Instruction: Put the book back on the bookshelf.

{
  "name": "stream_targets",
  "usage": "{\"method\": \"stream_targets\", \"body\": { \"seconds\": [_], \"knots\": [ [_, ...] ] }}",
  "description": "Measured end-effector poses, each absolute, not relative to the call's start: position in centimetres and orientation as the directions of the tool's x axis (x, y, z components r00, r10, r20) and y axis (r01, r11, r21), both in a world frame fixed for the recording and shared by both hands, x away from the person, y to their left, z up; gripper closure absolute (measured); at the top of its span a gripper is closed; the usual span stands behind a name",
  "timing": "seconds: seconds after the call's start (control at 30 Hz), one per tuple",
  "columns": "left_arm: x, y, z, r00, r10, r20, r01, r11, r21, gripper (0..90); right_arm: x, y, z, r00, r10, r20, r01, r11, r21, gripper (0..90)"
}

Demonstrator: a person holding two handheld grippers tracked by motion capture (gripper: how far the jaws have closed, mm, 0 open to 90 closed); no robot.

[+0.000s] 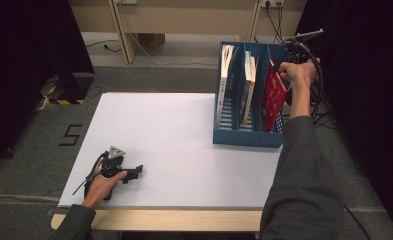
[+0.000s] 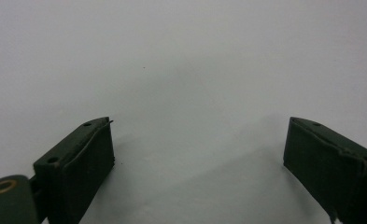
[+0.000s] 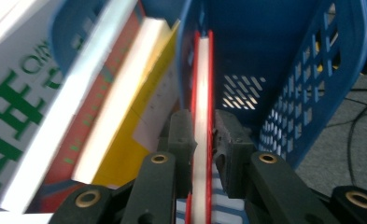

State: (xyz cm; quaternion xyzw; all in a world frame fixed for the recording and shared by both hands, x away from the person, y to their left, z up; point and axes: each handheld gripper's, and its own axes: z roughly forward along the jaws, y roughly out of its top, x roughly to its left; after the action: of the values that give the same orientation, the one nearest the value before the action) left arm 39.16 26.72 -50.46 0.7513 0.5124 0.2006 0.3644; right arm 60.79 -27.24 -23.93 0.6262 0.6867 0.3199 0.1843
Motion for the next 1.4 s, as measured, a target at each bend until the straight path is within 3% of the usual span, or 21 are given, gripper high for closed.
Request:
{"method": "stream_targets", "body": {
  "seconds": [0.27,0.5,0.8,1.4],
  "knots": [
    [39.1,26.7,-50.5,0.396,0.915,-0.069,0.623,-0.213,0.753,7.8,60.4,-27.0,-23.9,-0.155,0.978,0.14,0.734,0.019,0.678,77.4],
    [39.1,26.7,-50.5,0.397,0.916,-0.063,0.622,-0.218,0.752,7.8,59.4,-27.6,-24.0,-0.174,0.972,0.156,0.722,0.018,0.691,68.4],
    [39.1,26.5,-50.5,0.398,0.916,-0.053,0.623,-0.228,0.748,7.2,56.8,-28.0,-24.1,-0.28,0.95,0.14,0.697,0.101,0.709,61.5],
    [39.2,26.5,-50.5,0.401,0.915,-0.049,0.623,-0.233,0.746,6.6,51.2,-29.3,-25.0,-0.372,0.921,0.115,0.661,0.176,0.729,52.3]
  ]
}}
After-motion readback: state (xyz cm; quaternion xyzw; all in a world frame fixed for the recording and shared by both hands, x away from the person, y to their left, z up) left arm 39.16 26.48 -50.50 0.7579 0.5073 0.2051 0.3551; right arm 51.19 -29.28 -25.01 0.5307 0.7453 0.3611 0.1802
